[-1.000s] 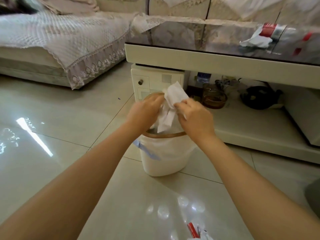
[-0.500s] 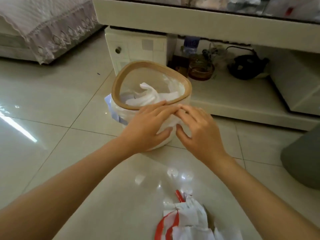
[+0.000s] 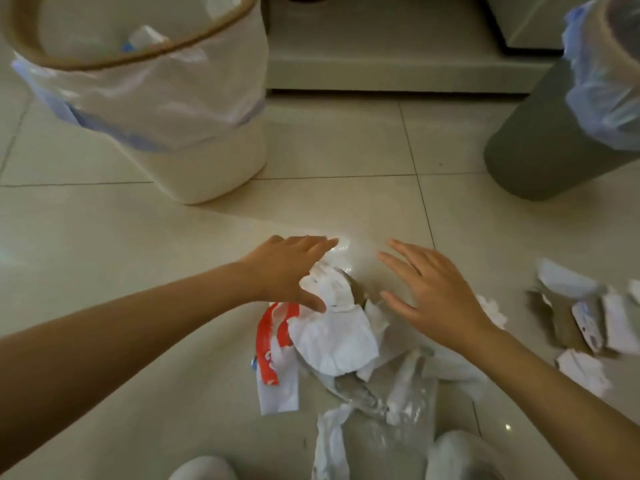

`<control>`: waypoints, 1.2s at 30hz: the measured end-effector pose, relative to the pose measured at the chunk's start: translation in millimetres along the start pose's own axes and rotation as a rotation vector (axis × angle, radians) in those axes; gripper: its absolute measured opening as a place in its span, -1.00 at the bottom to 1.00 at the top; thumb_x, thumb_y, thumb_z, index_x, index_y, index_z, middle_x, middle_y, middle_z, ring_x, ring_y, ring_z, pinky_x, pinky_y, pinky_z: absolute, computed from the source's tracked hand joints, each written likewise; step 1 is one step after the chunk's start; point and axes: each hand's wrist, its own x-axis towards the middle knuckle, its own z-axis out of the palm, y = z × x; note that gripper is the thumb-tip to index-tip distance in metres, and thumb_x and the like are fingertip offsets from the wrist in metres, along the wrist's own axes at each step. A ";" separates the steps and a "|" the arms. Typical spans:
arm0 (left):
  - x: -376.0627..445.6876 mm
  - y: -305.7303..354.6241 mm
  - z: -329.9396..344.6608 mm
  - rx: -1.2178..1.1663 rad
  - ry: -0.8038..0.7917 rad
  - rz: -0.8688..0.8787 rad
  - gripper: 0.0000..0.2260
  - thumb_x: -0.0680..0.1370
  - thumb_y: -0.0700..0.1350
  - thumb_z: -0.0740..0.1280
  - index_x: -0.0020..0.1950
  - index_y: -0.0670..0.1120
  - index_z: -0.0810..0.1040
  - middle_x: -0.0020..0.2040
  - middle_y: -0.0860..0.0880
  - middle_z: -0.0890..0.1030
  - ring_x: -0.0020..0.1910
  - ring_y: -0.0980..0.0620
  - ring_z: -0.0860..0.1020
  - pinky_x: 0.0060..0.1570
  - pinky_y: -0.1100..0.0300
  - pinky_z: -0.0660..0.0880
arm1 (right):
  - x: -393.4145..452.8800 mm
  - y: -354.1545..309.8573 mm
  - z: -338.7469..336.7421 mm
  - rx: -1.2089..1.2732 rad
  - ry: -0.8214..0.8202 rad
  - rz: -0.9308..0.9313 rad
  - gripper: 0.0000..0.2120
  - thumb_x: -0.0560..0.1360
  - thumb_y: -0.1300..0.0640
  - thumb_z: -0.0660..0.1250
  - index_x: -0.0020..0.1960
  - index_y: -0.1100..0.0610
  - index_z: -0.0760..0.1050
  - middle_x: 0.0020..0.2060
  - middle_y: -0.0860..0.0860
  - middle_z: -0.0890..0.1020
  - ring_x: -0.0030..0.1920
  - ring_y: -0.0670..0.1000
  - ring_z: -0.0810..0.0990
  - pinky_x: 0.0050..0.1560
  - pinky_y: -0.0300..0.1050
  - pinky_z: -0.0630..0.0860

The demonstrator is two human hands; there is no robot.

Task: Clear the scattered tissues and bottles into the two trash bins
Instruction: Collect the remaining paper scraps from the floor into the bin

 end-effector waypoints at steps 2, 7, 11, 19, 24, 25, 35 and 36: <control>8.3 8.7 11.0 0.036 -0.062 0.017 0.03 0.26 0.50 0.29 0.54 0.11 -0.12 0.55 0.04 0.11 0.47 -0.04 0.24 0.33 -0.04 0.32 | -17.8 3.4 8.3 0.012 -0.035 -0.003 -0.47 0.50 -0.15 0.12 0.39 0.08 0.38 0.38 0.11 0.42 0.31 0.12 0.43 0.30 0.12 0.34; 21.3 34.3 37.7 0.150 -0.112 0.068 -0.07 0.32 0.39 0.37 0.53 0.10 0.00 0.51 0.02 0.21 0.39 -0.07 0.35 0.28 -0.09 0.34 | -47.8 7.3 22.7 0.029 -0.149 0.028 -0.45 0.50 -0.19 0.08 0.42 0.04 0.30 0.43 0.09 0.35 0.36 0.13 0.39 0.34 0.21 0.31; 29.7 35.8 46.4 0.173 0.011 0.097 -0.38 0.48 0.11 0.36 0.46 0.04 0.20 0.39 -0.02 0.35 0.13 -0.06 0.52 0.13 -0.03 0.46 | -57.4 9.0 30.6 0.035 -0.205 0.086 -0.44 0.49 -0.20 0.06 0.42 0.01 0.30 0.45 0.06 0.31 0.38 0.12 0.37 0.36 0.22 0.28; 30.7 10.3 21.3 -0.114 0.338 -0.002 -0.41 0.46 -0.18 0.41 0.43 -0.01 0.24 0.34 -0.10 0.29 -0.18 -0.03 0.55 -0.23 0.10 0.58 | -47.3 -1.2 30.0 0.117 -0.197 0.158 -0.47 0.45 -0.12 0.12 0.40 -0.02 0.33 0.46 0.02 0.28 0.39 0.10 0.33 0.38 0.17 0.22; 13.9 -2.5 18.1 -0.273 0.321 -0.083 -0.44 0.49 -0.09 0.41 0.43 -0.03 0.26 0.36 -0.05 0.34 0.09 -0.03 0.52 -0.03 0.18 0.48 | -31.1 -10.5 25.0 0.123 -0.179 0.149 -0.48 0.46 -0.07 0.20 0.40 0.02 0.36 0.46 0.03 0.28 0.40 0.10 0.32 0.40 0.17 0.20; 7.9 -1.4 21.9 -0.302 0.255 -0.053 -0.43 0.49 -0.01 0.41 0.44 0.00 0.26 0.37 -0.02 0.35 0.12 -0.01 0.51 0.02 0.14 0.50 | -28.8 -11.6 24.4 0.117 -0.182 0.141 -0.49 0.47 -0.07 0.22 0.40 0.02 0.35 0.46 0.03 0.27 0.40 0.10 0.31 0.40 0.17 0.20; -4.3 -2.1 46.7 -0.543 0.186 -0.097 -0.79 0.53 -0.18 0.35 0.14 0.02 0.63 0.08 0.08 0.63 -0.01 0.11 0.55 0.02 0.27 0.44 | -19.8 -20.7 31.2 0.106 -0.185 0.110 -0.47 0.46 -0.19 0.10 0.35 0.01 0.40 0.42 0.03 0.34 0.35 0.10 0.38 0.36 0.20 0.26; -0.7 -2.2 46.4 -0.530 0.173 -0.123 -0.73 0.50 -0.18 0.39 0.18 0.02 0.60 0.12 0.06 0.60 0.01 0.10 0.54 0.04 0.22 0.46 | -19.1 -20.3 31.9 0.105 -0.181 0.109 -0.48 0.46 -0.18 0.13 0.35 0.01 0.40 0.42 0.02 0.33 0.36 0.09 0.37 0.36 0.20 0.25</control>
